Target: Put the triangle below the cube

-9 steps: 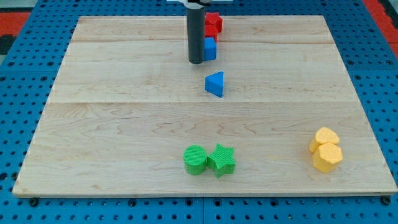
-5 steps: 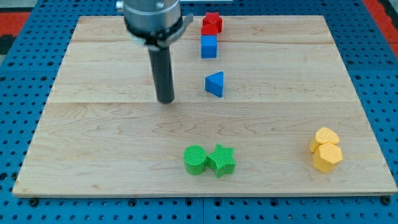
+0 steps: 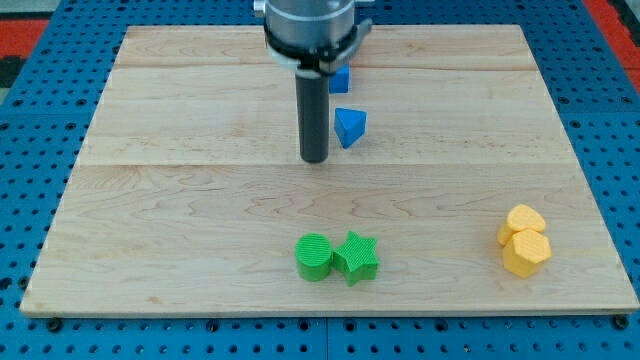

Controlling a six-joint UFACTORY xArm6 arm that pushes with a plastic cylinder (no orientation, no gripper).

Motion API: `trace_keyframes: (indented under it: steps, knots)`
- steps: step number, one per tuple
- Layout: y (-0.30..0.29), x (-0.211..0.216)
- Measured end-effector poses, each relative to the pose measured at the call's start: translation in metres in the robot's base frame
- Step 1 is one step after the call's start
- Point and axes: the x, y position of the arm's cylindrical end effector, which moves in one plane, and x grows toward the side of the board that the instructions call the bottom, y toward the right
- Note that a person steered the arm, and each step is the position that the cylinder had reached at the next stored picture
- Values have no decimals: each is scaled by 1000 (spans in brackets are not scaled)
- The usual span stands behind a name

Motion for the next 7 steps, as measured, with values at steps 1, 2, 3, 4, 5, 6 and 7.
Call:
trace_keyframes:
  steps: [1,2,3,4,5,6,7]
  knots:
    - [45,2]
    - [33,-32]
    - [5,-63]
    - [-3,-79]
    - [-3,-60]
    - [5,-35]
    - [11,-55]
